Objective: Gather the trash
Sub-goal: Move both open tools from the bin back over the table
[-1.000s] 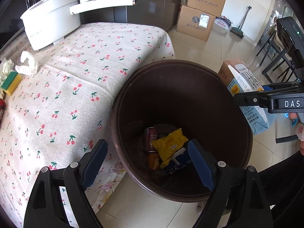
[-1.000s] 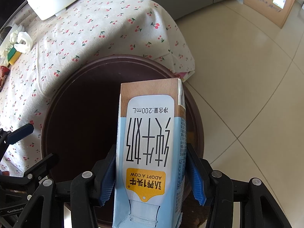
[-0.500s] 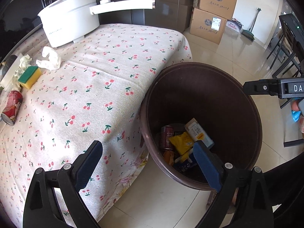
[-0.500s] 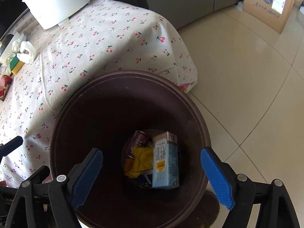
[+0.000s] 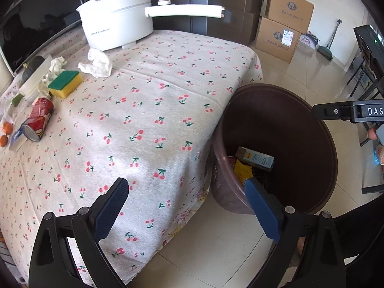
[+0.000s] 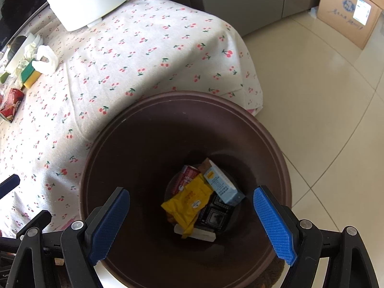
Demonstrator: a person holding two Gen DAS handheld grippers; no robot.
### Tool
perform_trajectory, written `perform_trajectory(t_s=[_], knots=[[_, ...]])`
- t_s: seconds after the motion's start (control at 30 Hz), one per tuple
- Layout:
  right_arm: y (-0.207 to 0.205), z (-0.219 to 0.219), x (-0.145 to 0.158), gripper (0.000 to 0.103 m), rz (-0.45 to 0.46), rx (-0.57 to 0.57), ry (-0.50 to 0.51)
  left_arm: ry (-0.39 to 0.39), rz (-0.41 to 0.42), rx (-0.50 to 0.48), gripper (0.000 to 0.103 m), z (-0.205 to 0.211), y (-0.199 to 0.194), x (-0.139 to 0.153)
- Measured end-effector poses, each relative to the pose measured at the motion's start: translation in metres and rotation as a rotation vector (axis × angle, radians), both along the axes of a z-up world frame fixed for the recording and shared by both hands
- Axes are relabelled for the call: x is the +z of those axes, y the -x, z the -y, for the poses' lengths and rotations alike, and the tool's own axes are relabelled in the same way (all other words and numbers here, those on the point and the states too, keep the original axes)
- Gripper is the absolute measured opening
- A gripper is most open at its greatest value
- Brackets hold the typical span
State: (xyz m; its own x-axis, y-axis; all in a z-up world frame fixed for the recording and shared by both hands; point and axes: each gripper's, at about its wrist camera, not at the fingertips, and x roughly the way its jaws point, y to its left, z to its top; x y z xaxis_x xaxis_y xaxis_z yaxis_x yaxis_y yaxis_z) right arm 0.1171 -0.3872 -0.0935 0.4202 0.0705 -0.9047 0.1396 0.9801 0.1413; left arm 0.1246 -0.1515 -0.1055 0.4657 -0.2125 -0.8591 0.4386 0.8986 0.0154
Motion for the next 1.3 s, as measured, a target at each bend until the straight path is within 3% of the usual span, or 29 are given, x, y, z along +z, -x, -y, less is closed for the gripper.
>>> perform_trajectory(t_s=[0.5,1.03,1.3], knots=[[-0.044,-0.082,0.016,0.089,0.015,0.119,0.008,0.035,0.019,0.174,0.099,-0.101,-0.006,0.026],[-0.078,-0.201,0.031,0.09,0.049,0.268,0.002,0.023,0.003,0.361,0.1,-0.209,0.004,0.024],[-0.105,-0.243,0.027,0.09,0.042,0.299,0.01,0.013,0.002,0.425,0.1,-0.258,-0.01,0.025]])
